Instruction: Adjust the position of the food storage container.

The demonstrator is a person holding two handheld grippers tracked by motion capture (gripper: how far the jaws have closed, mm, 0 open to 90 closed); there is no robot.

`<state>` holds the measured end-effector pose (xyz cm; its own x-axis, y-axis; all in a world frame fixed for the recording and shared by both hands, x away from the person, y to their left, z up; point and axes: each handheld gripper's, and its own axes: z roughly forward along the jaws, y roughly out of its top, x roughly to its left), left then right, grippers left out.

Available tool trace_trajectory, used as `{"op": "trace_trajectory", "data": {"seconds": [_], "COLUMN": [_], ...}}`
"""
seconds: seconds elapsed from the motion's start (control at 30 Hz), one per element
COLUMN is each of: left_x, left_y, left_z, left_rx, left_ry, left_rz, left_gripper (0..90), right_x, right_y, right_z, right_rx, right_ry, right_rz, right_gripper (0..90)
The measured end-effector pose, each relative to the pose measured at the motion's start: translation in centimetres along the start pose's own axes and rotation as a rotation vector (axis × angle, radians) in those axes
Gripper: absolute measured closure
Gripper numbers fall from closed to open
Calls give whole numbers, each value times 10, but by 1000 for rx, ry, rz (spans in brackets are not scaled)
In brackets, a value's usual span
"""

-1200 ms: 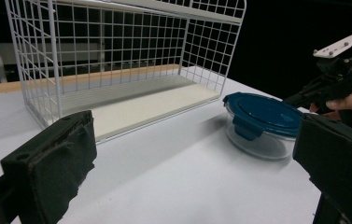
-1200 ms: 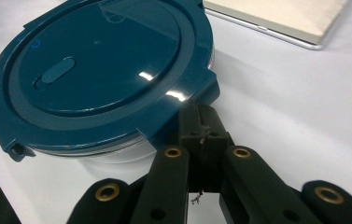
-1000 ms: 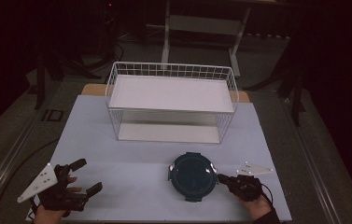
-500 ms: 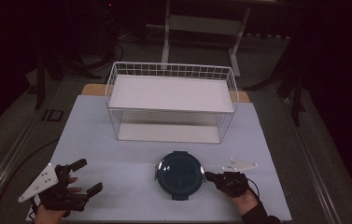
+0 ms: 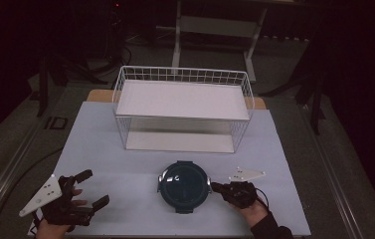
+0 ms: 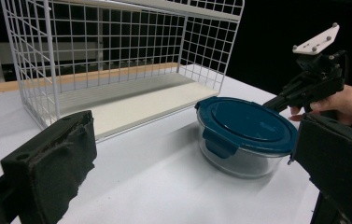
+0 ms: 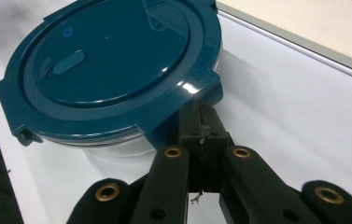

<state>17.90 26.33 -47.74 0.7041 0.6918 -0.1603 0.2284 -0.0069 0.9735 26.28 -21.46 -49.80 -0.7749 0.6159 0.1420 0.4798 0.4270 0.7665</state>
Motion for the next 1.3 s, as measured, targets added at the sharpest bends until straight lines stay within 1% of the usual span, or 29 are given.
{"op": "trace_trajectory", "data": {"seconds": [0.1,0.4,0.47,0.53,0.63,0.77,0.8,0.9,1.0,1.03,1.1,1.13,1.17,1.2,1.23,1.3], "left_x": [0,0,0,0,0,0,0,0,-1,-1,-2,-2,-2,-2,-3,-3], "left_y": [0,0,0,0,0,0,0,0,0,0,0,1,1,1,1,1], "left_z": [1,0,0,0,0,-1,-1,0,0,0,0,1,1,1,1,1], "left_rx": [3,2,2,3,3,1,1,2,5,6,6,5,6,9,8,9], "left_ry": [-1,-3,-2,-2,-2,-2,-2,-4,-7,-8,-7,-7,-8,-8,-8,-10], "left_rz": [0,1,1,1,2,3,3,2,6,7,7,6,5,9,9,12], "left_gripper": [0,0,0,0,0,0,0,0,0,0,0,0,0,0,0,0], "right_x": [2,6,8,9,8,8,8,8,9,9,11,13,13,15,17,19], "right_y": [1,6,7,8,8,10,10,13,15,15,16,17,17,18,18,19], "right_z": [1,9,11,11,12,8,8,-1,-8,-11,-15,-17,-18,-19,-20,-21], "right_rx": [1,2,3,6,4,-28,-28,-57,-78,-84,-102,-109,-110,-113,-118,-135], "right_ry": [9,16,23,30,34,39,39,40,37,32,44,40,55,58,61,75], "right_rz": [-10,-14,-28,-32,-29,-43,-43,-38,-53,-56,-66,-71,-78,-88,-97,-89], "right_gripper": [900,900,900,900,900,899,899,850,821,772,716,698,699,681,624,591]}}
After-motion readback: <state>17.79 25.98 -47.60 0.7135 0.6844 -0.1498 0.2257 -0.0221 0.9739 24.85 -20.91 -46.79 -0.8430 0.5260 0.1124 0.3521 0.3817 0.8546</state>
